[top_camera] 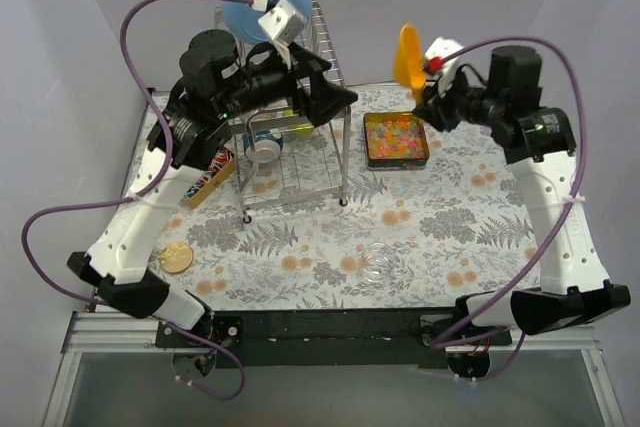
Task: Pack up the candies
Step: Pick up the spatula from the center of the board.
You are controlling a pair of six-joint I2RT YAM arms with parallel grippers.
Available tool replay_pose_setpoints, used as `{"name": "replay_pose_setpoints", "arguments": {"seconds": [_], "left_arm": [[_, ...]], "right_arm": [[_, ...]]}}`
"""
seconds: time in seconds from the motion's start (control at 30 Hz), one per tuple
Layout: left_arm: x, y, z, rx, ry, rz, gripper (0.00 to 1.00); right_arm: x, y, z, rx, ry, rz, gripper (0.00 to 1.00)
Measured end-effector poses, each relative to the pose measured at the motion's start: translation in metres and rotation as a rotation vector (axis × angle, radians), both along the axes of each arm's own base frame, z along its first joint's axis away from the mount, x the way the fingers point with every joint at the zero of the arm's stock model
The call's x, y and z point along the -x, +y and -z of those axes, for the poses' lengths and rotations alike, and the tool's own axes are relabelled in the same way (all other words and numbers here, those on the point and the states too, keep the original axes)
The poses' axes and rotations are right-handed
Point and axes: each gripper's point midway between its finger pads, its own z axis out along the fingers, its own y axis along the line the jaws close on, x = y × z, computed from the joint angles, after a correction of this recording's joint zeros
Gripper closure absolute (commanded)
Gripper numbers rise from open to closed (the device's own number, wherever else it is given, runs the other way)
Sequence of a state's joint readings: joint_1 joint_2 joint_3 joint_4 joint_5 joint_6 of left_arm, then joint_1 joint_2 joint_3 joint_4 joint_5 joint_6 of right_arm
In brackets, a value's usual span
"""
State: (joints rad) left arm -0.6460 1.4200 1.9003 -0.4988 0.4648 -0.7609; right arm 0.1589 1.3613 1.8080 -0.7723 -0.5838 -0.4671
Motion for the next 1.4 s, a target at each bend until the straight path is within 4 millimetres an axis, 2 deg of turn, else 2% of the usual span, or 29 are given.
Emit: {"name": "replay_pose_setpoints", "arguments": {"seconds": [0.03, 0.13, 0.23, 0.43, 0.6, 0.7, 0.83, 0.9, 0.93, 1.13, 1.17, 1.2, 1.23, 1.33, 1.4], "left_arm": [[-0.007, -0.005, -0.008, 0.009, -0.003, -0.003, 0.15], [-0.031, -0.021, -0.023, 0.033, 0.001, -0.015, 0.28], [-0.050, -0.034, -0.019, 0.036, 0.029, -0.027, 0.39], [-0.070, -0.048, 0.013, 0.002, 0.136, -0.033, 0.49], [-0.072, -0.050, 0.030, -0.019, 0.188, -0.041, 0.56], [-0.073, -0.051, 0.041, -0.033, 0.217, -0.046, 0.65], [-0.074, -0.051, 0.046, -0.038, 0.227, -0.048, 0.77], [-0.073, -0.051, 0.045, -0.037, 0.226, -0.045, 0.96], [-0.073, -0.052, 0.045, -0.036, 0.228, -0.041, 1.00], [-0.069, -0.054, 0.044, -0.043, 0.198, 0.008, 1.00], [-0.069, -0.055, 0.044, -0.043, 0.194, 0.020, 1.00], [-0.069, -0.056, 0.043, -0.042, 0.188, 0.030, 1.00], [-0.069, -0.056, 0.044, -0.042, 0.184, 0.039, 1.00], [-0.072, -0.055, 0.043, -0.036, 0.180, 0.055, 1.00], [-0.076, -0.052, 0.043, -0.028, 0.183, 0.061, 1.00]], "right_arm": [[0.006, 0.004, 0.019, 0.090, -0.005, 0.006, 0.99], [0.017, 0.014, 0.054, 0.296, -0.030, 0.002, 0.99], [0.015, 0.013, 0.066, 0.472, -0.089, 0.037, 0.99], [0.005, -0.015, 0.058, 0.663, -0.166, 0.189, 0.99], [0.006, -0.028, 0.052, 0.721, -0.197, 0.250, 0.99], [0.008, -0.034, 0.048, 0.740, -0.214, 0.264, 0.99], [0.008, -0.033, 0.045, 0.759, -0.235, 0.266, 0.99], [0.008, -0.029, 0.040, 0.759, -0.258, 0.264, 0.99], [0.008, -0.027, 0.038, 0.756, -0.270, 0.262, 0.99], [0.010, -0.028, 0.032, 0.768, -0.338, 0.288, 0.99], [0.010, -0.029, 0.031, 0.768, -0.352, 0.297, 0.93], [0.010, -0.030, 0.031, 0.766, -0.363, 0.302, 0.78], [0.012, -0.031, 0.031, 0.759, -0.375, 0.306, 0.56], [0.019, -0.027, 0.029, 0.720, -0.384, 0.272, 0.40], [0.029, -0.017, 0.025, 0.665, -0.385, 0.202, 0.39]]}}
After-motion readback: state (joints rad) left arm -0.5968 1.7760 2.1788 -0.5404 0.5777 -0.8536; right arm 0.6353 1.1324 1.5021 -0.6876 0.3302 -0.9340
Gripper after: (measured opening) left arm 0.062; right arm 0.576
